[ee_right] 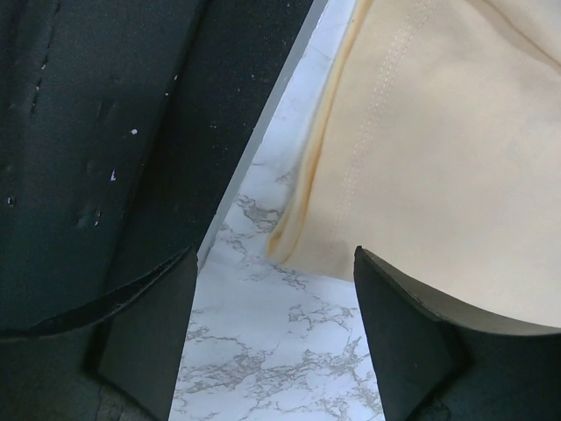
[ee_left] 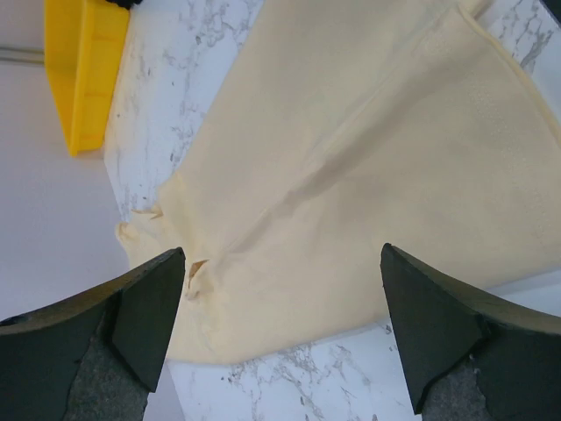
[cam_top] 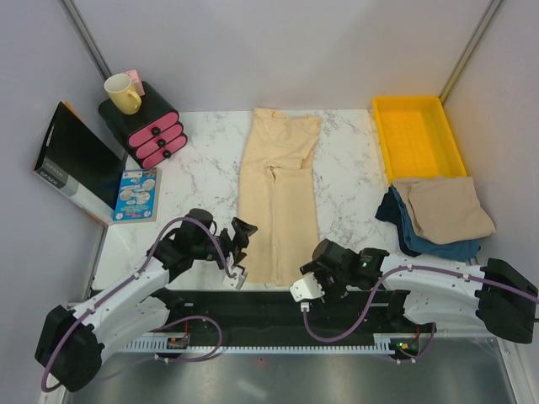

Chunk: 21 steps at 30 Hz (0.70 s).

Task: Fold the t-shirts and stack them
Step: Rotate the tshirt 90 degrees, then grab the bottom of the folded rectangular tshirt with both arms

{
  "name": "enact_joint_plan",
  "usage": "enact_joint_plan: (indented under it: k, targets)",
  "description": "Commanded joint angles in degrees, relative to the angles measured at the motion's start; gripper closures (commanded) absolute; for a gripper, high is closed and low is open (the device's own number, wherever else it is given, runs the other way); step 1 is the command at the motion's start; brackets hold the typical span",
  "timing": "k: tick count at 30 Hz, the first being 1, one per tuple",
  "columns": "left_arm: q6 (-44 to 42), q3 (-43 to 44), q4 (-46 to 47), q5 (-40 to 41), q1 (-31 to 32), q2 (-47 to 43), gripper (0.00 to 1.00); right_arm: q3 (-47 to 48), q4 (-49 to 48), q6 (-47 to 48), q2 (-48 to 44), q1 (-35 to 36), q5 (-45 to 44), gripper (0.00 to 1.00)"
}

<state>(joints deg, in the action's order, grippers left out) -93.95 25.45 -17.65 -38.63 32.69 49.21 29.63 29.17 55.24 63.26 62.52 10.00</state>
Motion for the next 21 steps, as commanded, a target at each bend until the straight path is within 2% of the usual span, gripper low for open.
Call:
enact_joint_plan:
  k: [1,5,12,21]
  targets:
    - [-2.8,-1.8,1.3,2.3,-0.2,2.1,0.00,-0.2,-1.8,-0.1,-0.5,0.2,-0.2,0.21]
    - [-3.7,-2.3,-0.9,0.2,-0.2,-0.3,0.00,0.5,-1.1,-0.4,-0.5,0.3,-0.9,0.21]
    - [-10.3,-0.2,-16.6,0.0,-0.2,-4.2,0.00,0.5,-0.4,-0.3,-0.7,0.2,-0.9,0.21]
    - [-14.8,-1.4,-20.5,-2.1,-0.2,-1.8,0.00,0.9,-1.0,-0.7,-0.2,0.3,-0.9,0.21]
